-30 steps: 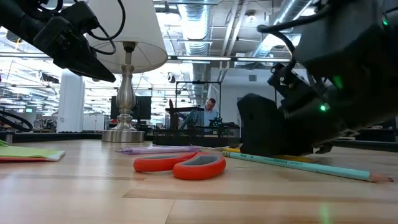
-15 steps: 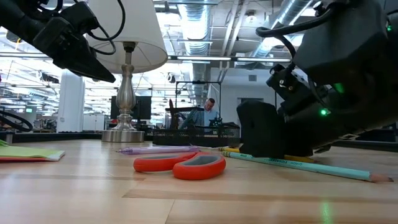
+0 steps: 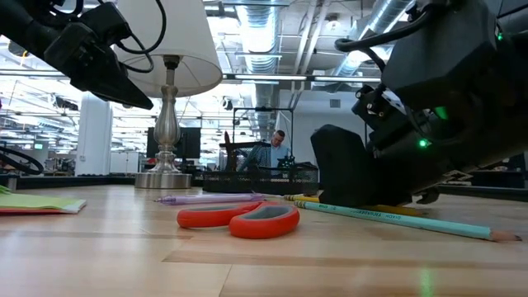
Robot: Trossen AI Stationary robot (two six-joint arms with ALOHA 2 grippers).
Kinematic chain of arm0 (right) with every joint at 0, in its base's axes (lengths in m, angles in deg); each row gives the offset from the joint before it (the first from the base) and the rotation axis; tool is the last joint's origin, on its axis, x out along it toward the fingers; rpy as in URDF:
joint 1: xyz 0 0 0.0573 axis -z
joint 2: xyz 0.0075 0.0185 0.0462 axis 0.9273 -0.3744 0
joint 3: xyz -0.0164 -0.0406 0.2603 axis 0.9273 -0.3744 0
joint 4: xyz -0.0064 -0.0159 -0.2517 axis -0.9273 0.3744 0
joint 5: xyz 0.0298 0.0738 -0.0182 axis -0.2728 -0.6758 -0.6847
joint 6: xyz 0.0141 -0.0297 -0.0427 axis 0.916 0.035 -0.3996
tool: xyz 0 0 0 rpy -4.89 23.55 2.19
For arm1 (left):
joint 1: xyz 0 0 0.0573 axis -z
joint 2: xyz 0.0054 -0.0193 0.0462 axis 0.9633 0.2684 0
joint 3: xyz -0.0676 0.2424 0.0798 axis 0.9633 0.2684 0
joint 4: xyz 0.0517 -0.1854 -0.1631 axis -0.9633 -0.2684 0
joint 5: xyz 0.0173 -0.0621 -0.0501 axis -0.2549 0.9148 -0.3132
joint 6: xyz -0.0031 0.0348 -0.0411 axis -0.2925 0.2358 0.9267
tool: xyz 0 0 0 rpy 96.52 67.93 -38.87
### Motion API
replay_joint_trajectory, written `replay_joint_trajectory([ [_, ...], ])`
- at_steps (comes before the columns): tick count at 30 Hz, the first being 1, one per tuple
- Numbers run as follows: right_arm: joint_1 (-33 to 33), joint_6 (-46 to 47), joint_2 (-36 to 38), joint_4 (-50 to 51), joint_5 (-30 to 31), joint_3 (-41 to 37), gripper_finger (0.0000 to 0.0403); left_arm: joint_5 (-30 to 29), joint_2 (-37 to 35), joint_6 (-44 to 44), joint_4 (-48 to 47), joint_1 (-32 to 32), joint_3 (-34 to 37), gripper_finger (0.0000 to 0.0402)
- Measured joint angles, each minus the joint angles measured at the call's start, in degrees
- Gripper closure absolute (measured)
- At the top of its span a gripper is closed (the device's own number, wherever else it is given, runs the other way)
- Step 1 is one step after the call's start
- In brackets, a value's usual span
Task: Pick and place office supplies into organizer
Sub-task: Put the yellow pencil into the black desk organizer
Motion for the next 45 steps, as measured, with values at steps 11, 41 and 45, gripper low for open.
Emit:
replay_joint_trajectory([
  [11,-0.4,-5.3,0.0,0.8,0.4,2.8,0.0391,-1.3,1.3,-2.7,5.5,-1.0,0.0,0.0270],
  [41,-2.7,-9.3,-0.3,-4.9,4.9,4.0,0.0393,34.1,61.7,-25.9,54.2,-14.9,-18.2,0.0270],
  [45,-3.7,-9.6,-0.3,-5.0,6.4,4.0,0.0394,34.6,63.3,-31.0,48.4,-15.6,-22.1,0.0270],
])
